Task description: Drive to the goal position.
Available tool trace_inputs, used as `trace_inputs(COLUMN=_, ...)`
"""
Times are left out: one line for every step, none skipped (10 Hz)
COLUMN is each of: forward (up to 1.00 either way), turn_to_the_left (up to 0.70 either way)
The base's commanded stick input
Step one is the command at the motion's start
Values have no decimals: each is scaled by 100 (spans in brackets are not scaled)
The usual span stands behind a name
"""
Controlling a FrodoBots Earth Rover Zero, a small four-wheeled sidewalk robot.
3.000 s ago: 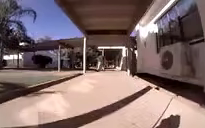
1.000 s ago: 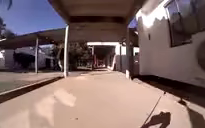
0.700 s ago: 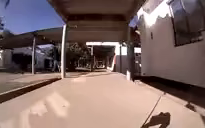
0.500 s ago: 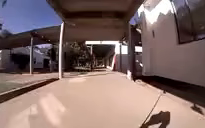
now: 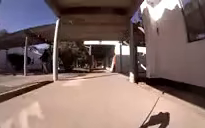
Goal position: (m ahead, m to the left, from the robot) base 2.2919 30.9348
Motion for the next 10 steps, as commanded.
trace_inputs(forward=100, turn_to_the_left=1)
trace_inputs(forward=100, turn_to_the_left=1)
trace_inputs(forward=100, turn_to_the_left=1)
trace_inputs(forward=100, turn_to_the_left=1)
trace_inputs(forward=100, turn_to_the_left=1)
trace_inputs(forward=100, turn_to_the_left=1)
trace_inputs(forward=100, turn_to_the_left=32)
trace_inputs(forward=100, turn_to_the_left=38)
trace_inputs(forward=100, turn_to_the_left=41)
trace_inputs(forward=100, turn_to_the_left=41)
